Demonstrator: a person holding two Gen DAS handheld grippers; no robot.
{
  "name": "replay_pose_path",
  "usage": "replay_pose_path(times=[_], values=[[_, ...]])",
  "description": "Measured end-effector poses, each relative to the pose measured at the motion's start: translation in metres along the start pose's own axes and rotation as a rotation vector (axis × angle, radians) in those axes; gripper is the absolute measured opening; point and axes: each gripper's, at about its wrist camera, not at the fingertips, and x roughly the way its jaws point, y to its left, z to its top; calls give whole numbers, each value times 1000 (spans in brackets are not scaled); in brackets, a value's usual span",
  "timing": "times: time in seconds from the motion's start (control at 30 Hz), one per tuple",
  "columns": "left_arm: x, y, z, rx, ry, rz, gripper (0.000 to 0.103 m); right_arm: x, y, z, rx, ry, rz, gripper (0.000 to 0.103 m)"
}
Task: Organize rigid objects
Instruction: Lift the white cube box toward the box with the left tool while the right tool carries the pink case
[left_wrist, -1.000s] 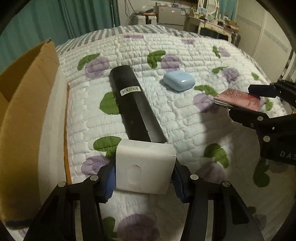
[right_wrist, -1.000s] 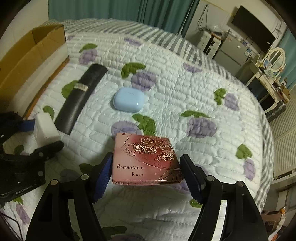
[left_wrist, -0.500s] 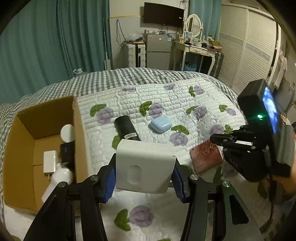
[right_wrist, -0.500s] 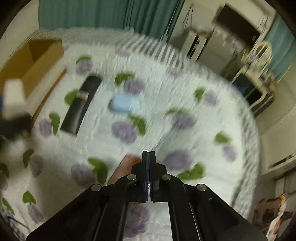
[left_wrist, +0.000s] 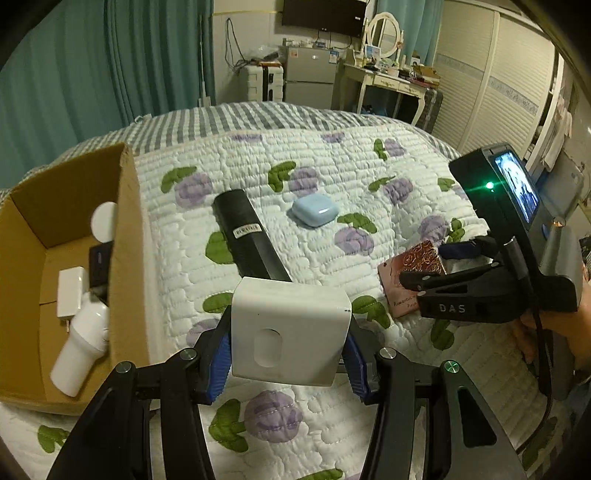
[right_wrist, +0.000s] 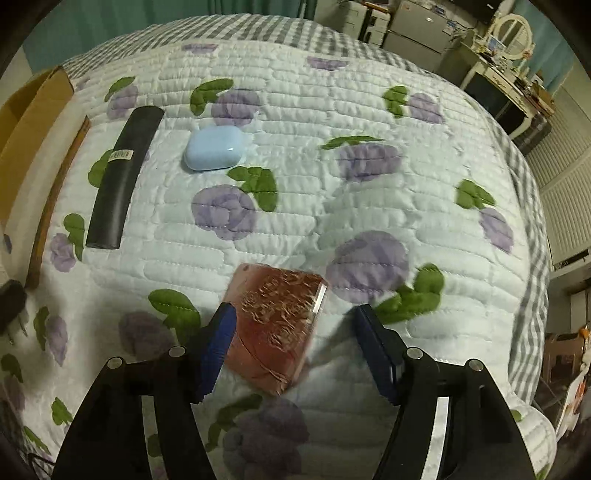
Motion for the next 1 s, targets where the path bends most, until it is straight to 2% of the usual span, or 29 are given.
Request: replay_pose_path(times=[0.03,0.17,0.27,0.33,0.4,0.47,0.57,0.7,0.83,1.0], values=[[2,-1,0,2,3,-2,53,-1,4,2,-13,-9,-18,61],[7,-1,-2,8,9,0,53,-17,11,0,-46,-68,-43,31],[8,1,-3,7,14,5,53,-31,19,-4,-61,-113,26,22],[11,3,-3,2,18,10,53,-24,27,-4,-72,-86,67,20],[11,3,-3,0,19,11,53,-5,28,-3,-65,-10,103,20],[11,4,-3,1,18,9,53,4,29,-3,-47,8,117,19],[9,3,-2,0,16,4,53,-11,25,-3,-19,-58,103,10],[-12,1,4,6,-30,-7,53,-48,24,-7,-22,-181,56,10],[-48,5,14,12,-102,-19,53,-85,30,-13,-34,-243,49,10],[-97,33,31,-4,-200,2,53,-144,57,-4,-73,-342,49,10]])
